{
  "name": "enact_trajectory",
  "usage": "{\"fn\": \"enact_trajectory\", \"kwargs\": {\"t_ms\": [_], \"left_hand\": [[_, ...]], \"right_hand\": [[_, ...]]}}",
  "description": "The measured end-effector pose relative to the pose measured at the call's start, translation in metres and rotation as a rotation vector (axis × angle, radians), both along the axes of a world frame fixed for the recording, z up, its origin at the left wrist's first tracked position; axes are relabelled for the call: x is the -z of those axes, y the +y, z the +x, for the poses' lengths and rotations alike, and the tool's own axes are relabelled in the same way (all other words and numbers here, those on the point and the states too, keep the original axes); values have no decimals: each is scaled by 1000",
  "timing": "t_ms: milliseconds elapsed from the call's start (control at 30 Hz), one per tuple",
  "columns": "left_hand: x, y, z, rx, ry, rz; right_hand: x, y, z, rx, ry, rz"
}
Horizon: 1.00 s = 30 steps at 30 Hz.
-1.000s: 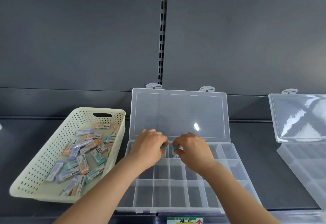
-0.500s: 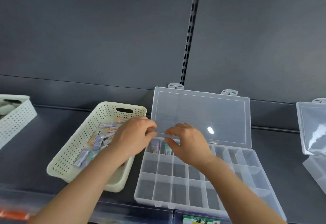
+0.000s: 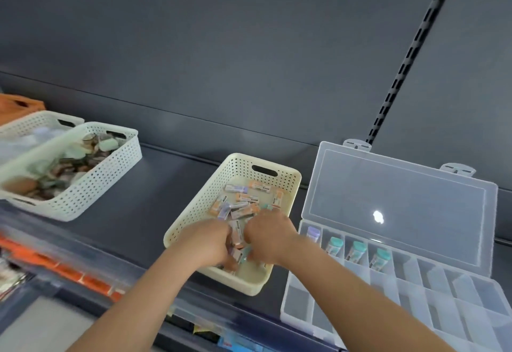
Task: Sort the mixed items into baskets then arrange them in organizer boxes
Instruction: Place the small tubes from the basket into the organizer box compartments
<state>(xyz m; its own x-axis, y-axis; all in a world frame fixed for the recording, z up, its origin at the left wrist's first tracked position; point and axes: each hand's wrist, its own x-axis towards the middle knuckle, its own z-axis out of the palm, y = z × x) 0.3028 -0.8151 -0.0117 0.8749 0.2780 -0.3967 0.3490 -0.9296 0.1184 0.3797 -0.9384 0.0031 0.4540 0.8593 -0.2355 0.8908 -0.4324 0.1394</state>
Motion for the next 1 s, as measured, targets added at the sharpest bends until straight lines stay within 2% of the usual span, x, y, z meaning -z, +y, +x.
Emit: {"fn": "enact_trajectory", "kwargs": {"t_ms": [133,267,400,567,700,867,1000], "left_hand": [[6,5,0,24,-27,-90],[6,15,0,-19,-130,-244],[0,24,5,-94,-282,-372],[-22,16,8,-212,-419,-739],[-34,-14,15,-83,-621,-533],[-45,-69,28,-1,-840,-523],[-47,-127,45,110,-860,-496]], "right_hand": [[10,14,-1,46,59,-50],[12,16,1,130,144,36],[5,9,5,228,264,258],[-12,-14,9,340,255,688],[-19,-46,11,423,229,901],[-23,-106,16,475,183,1038],[-27,-170,25,504,175,1067]]}}
